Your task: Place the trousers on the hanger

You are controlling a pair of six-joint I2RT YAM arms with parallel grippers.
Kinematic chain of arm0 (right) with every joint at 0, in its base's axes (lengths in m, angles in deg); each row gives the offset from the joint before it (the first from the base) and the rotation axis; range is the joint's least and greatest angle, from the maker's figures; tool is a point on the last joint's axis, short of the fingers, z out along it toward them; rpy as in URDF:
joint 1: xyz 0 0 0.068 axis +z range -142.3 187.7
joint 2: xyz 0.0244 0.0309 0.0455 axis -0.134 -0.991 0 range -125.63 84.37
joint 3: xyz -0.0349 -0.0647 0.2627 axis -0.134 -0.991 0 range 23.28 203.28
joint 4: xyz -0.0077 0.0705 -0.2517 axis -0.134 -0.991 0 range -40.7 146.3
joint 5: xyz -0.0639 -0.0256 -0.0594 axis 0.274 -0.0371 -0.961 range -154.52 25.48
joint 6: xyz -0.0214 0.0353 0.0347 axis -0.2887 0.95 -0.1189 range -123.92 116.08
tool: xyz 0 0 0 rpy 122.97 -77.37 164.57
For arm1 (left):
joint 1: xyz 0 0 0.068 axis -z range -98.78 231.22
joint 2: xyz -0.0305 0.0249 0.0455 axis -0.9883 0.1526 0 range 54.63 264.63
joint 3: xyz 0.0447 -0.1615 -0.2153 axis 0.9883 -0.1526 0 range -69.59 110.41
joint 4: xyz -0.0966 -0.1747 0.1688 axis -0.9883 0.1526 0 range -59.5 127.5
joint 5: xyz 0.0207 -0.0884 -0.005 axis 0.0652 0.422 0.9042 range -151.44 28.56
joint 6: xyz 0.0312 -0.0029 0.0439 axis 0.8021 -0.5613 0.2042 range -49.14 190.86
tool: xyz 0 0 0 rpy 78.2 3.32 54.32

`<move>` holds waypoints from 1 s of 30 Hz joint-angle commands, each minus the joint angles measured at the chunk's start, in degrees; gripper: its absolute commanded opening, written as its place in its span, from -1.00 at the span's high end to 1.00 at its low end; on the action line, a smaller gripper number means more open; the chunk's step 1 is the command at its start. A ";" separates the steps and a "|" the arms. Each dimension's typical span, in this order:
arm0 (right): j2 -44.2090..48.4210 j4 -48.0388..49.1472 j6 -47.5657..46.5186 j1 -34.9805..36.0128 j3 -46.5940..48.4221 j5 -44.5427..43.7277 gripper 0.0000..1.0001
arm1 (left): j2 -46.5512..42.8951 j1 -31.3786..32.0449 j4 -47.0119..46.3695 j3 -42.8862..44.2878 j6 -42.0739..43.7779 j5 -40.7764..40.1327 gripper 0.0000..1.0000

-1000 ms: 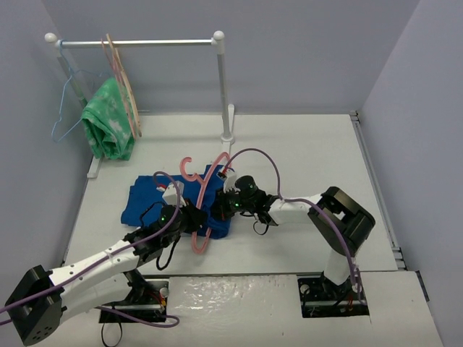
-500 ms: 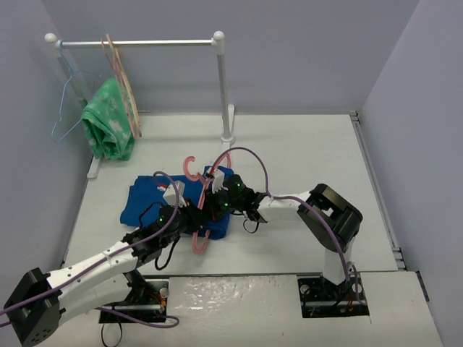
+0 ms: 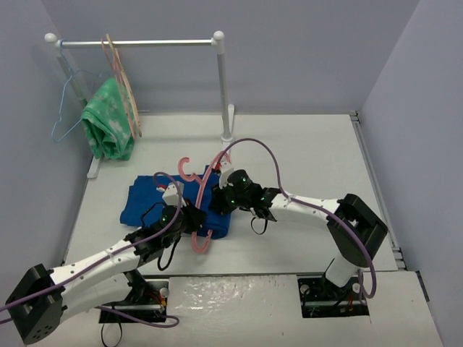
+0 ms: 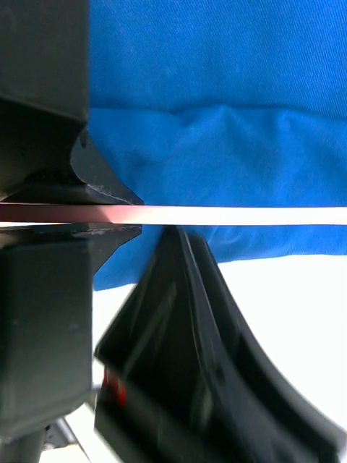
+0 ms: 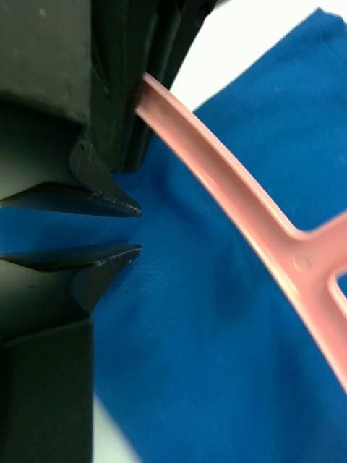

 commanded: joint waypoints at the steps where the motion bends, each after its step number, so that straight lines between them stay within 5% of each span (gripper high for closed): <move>1: 6.45 -3.54 -2.84 -0.67 1.68 -7.64 0.56 | 2.10 0.21 -6.06 4.00 0.54 -3.32 1.00; 7: 11.90 0.42 -6.92 -1.35 -0.91 -6.86 0.35 | 4.10 0.21 -5.07 4.91 1.35 -3.35 1.00; 16: 8.86 9.73 -13.52 -6.27 2.73 5.95 -0.07 | 4.59 0.30 -3.73 6.78 3.01 -1.44 1.00; 30: -3.17 10.91 -23.42 -5.57 13.37 10.05 -0.19 | 6.21 0.34 -3.82 8.79 3.47 0.93 1.00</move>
